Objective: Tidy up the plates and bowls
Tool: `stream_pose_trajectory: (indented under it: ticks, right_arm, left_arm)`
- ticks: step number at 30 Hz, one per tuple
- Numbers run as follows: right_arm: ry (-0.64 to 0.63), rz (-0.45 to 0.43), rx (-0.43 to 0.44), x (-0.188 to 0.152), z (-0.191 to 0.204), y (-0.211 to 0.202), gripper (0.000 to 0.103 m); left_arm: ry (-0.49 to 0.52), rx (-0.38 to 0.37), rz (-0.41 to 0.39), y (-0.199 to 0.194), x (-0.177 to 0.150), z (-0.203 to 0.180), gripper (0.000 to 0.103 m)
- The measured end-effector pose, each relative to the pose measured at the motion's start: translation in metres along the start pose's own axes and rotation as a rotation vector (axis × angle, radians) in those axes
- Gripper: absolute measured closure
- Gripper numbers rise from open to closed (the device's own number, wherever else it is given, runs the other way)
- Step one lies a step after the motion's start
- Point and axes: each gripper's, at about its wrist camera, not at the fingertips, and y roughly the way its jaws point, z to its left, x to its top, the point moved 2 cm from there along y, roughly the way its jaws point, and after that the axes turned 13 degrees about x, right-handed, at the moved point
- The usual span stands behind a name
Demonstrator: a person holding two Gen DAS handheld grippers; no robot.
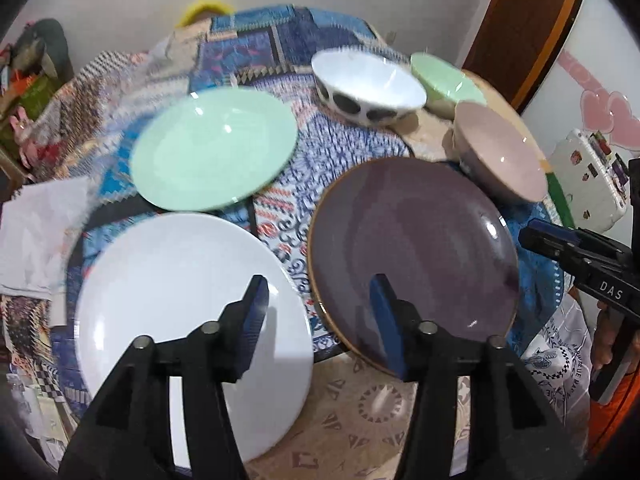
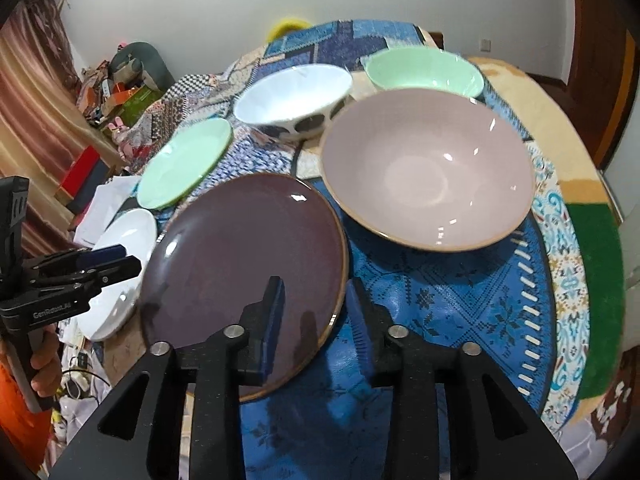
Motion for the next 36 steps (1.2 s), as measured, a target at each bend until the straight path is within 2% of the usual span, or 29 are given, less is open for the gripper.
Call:
stream_pose_trajectory:
  ticks: [9,12,14,17,22,31,34,36]
  right_arm:
    - [-0.117,-0.048,0.009,0.011,0.045,-0.007,0.052]
    - [-0.16,-0.053,0.026,0.015,0.064,-0.002,0.045]
    - [-0.183,-0.052,0.034,0.018,0.074,0.004,0.043]
    - [-0.206,-0.038,0.054,0.021,0.087,0.015,0.043]
    - [-0.246,0.007,0.08,0.023,0.11,0.043,0.043]
    - [-0.271,0.104,0.112,0.022,0.134,0.101,0.043]
    - [-0.262,0.141,0.128,0.024,0.137,0.117,0.045]
    - [-0.27,0.163,0.125,0.025,0.141,0.126,0.056]
  left_arm:
    - [-0.054,0.086,-0.122,-0.044,-0.004,0.038,0.035]
    - [-0.07,0.113,-0.146,-0.055,-0.01,0.055,0.027]
    - [-0.082,0.119,-0.153,-0.059,-0.014,0.066,0.02]
    - [-0.107,0.143,-0.155,-0.06,-0.022,0.086,0.017]
    - [-0.131,0.184,-0.122,-0.046,-0.038,0.115,0.017]
    - [-0.246,0.178,-0.024,-0.005,-0.07,0.17,0.017]
    - [-0.277,0.169,-0.011,0.004,-0.076,0.185,0.026]
    - [-0.287,0.162,0.003,0.01,-0.079,0.19,0.035]
